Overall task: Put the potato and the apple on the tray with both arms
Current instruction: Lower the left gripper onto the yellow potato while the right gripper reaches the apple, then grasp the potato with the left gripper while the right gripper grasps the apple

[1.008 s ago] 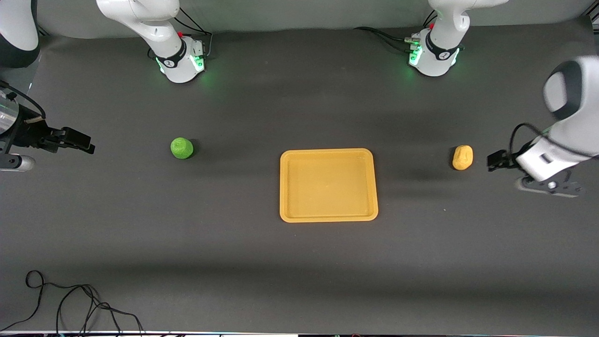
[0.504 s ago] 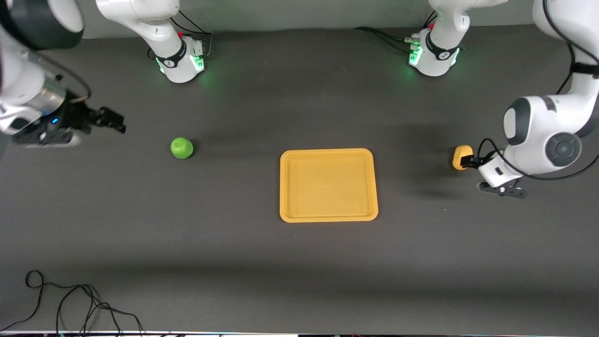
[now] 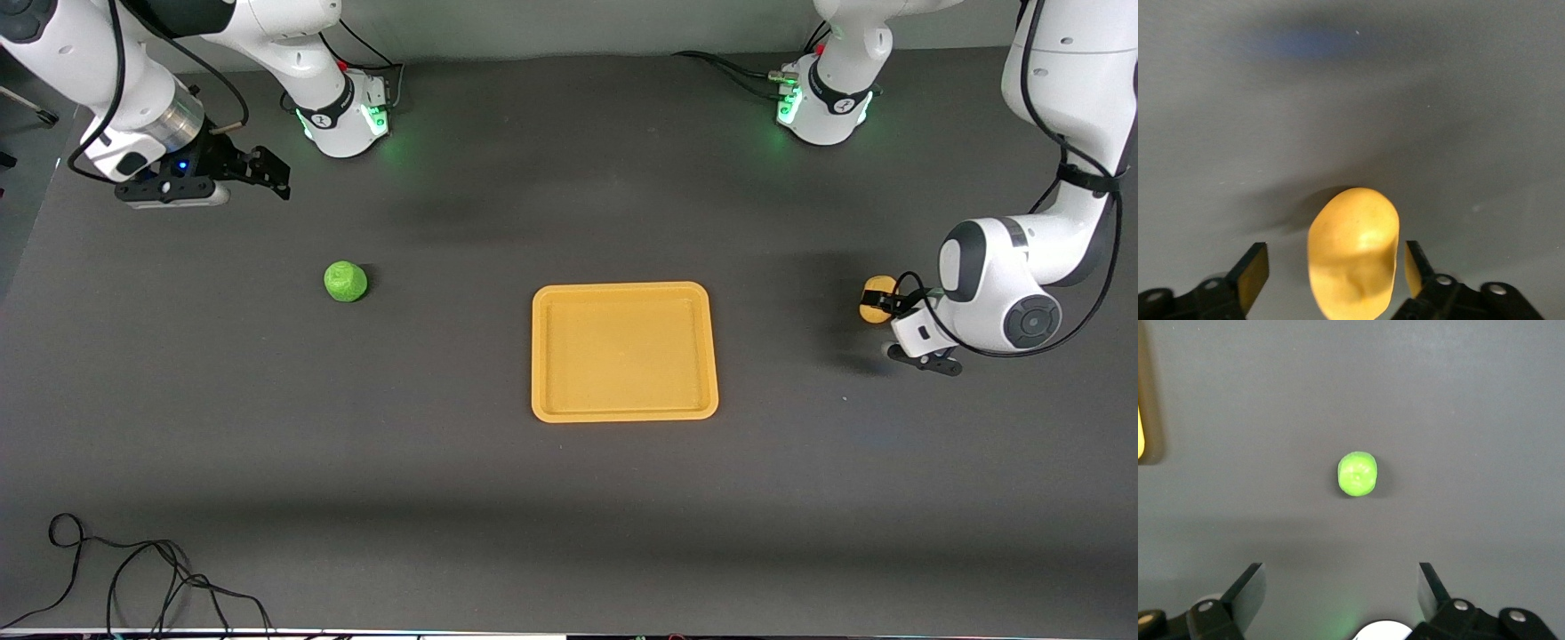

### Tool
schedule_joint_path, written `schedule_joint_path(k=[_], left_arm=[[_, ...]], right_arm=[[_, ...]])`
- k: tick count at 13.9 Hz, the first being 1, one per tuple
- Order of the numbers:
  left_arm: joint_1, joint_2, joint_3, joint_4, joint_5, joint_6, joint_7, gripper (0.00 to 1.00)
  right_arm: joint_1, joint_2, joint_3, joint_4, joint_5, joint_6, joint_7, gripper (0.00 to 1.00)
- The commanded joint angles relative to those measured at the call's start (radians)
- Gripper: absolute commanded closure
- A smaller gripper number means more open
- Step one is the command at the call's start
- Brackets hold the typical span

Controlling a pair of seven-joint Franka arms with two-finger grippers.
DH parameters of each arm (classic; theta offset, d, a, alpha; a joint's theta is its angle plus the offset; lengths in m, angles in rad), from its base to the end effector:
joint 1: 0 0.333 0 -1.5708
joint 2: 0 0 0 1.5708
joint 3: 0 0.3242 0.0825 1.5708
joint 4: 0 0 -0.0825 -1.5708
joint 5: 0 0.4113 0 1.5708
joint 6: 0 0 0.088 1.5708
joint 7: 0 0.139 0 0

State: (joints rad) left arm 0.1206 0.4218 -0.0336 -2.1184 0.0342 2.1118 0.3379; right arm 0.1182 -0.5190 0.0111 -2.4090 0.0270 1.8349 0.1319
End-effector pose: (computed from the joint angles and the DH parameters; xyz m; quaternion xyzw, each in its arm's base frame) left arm 0.5290 0.0476 0.1397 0.9680 -0.1339 -0.2087 0.0395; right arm 0.4037 0.0556 0.4611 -0.9996 0.0060 0.0286 0.0065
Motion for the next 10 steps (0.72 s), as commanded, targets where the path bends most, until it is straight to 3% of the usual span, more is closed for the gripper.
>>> schedule_joint_path(k=[1,4,5,7,10], left_arm=[[0.001,-0.011,-0.005,-0.008,-0.036,-0.021,0.021,0.31],[0.002,-0.024,-0.005,0.0,-0.036,-0.062,0.018,0.74],[0.001,-0.043,-0.006,0.02,-0.042,-0.096,0.007,0.81],[-0.025,-0.075,-0.017,0.093,-0.1,-0.151,-0.089,0.83],[-0.096,-0.066,-0.075,0.291,-0.201,-0.226,-0.256,0.83]], right_arm=[[0.008,-0.012,-0.007,-0.048,0.014,0.058,0.017,0.0],[0.008,0.008,-0.006,-0.126,0.014,0.173,0.017,0.0],[0.008,0.022,-0.007,-0.148,0.014,0.216,0.017,0.0],[0.006,0.072,-0.007,-0.18,0.014,0.305,0.017,0.0],[0.006,0.172,-0.007,-0.222,0.016,0.462,0.017,0.0]])
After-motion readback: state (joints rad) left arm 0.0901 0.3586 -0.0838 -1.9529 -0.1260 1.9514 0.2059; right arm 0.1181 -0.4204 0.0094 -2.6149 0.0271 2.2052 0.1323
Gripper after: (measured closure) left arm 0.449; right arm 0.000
